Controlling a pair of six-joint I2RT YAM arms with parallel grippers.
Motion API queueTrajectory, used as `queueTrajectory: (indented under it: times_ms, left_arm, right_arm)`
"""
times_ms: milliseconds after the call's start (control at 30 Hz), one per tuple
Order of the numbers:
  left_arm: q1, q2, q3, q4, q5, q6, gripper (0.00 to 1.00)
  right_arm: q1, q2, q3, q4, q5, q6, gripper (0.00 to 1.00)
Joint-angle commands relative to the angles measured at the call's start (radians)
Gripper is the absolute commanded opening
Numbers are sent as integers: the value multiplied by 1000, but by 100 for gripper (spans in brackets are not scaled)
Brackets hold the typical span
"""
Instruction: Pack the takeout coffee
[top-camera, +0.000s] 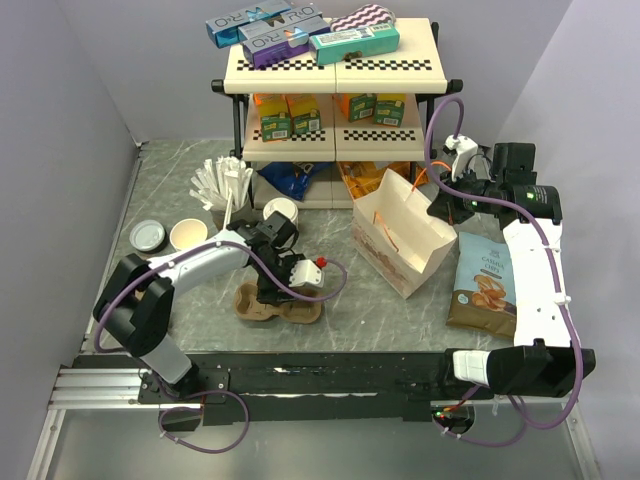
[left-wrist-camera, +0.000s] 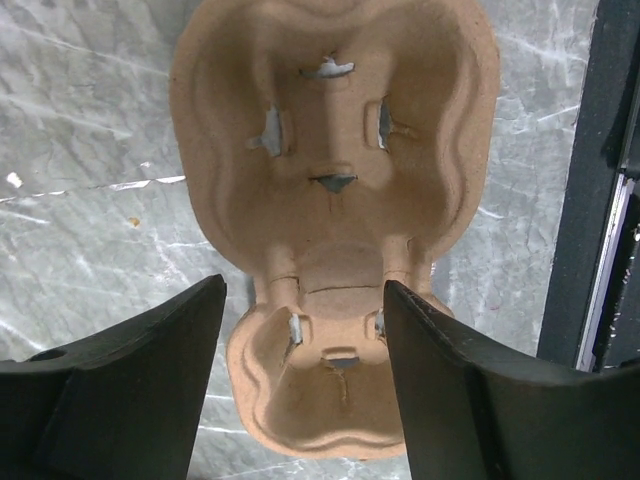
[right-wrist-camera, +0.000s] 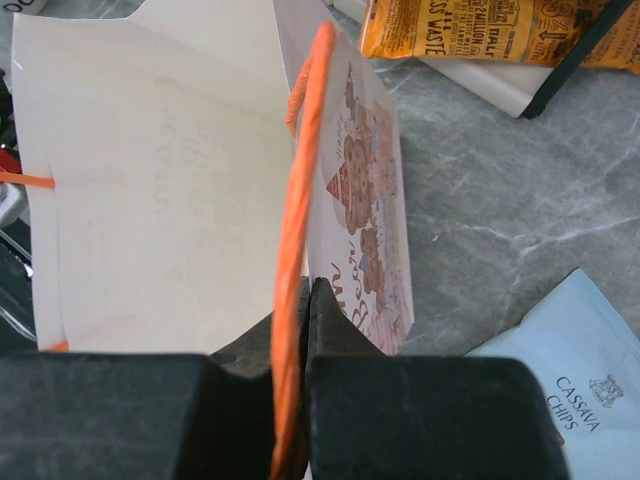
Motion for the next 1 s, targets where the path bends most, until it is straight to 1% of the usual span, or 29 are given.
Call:
queueTrajectory:
  times_ms: [0, 333, 400, 533, 633, 800, 967]
  left_arm:
    - [2, 24, 12, -20, 43, 59, 68]
    - [2, 44, 19, -55, 57, 65, 59]
    - [2, 36, 8, -45, 48, 58, 59]
    - [2, -30, -10, -9, 33, 45, 66]
    - [2, -79, -33, 12, 17, 48, 69]
    - [2, -119, -58, 11, 17, 53, 68]
    - [2, -93, -46, -15, 68, 52, 61]
  right_arm:
    - [7, -20, 22, 27, -6, -7, 0]
    - [7, -20, 8, 33, 3, -13, 0]
    - [5, -20, 4, 33, 3, -15, 0]
    - [7, -15, 3, 31, 3, -17, 0]
    - [7, -10, 8, 31, 3, -17, 0]
    - [5, -3, 16, 34, 0, -9, 0]
    - [5, 2, 17, 33, -1, -7, 0]
